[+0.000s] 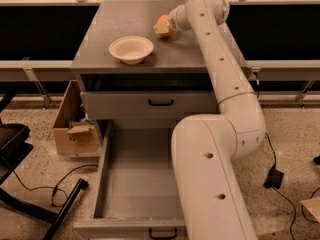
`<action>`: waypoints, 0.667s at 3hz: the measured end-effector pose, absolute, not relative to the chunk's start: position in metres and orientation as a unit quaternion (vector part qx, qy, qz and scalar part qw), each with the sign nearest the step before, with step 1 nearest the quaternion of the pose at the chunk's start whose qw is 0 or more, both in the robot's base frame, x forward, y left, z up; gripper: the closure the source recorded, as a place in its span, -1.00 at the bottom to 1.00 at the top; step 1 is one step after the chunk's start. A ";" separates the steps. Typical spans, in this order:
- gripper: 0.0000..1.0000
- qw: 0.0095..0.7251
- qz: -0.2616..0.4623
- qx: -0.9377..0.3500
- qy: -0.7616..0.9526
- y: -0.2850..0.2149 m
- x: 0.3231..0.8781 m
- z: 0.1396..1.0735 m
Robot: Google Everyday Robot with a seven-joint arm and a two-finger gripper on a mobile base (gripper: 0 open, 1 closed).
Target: Pick orange from middle drawer and place on counter
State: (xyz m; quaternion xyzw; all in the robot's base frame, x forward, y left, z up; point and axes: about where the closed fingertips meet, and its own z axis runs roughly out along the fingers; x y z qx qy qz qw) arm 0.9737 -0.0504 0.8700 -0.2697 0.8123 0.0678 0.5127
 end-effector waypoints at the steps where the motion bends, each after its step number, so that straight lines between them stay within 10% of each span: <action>1: 1.00 0.516 0.077 -0.263 0.811 -0.038 0.982 0.857; 2: 1.00 0.520 0.083 -0.259 0.810 -0.030 0.987 0.854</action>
Offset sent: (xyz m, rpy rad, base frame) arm 0.0793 0.0212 -0.0021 0.0749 -0.0163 -0.0009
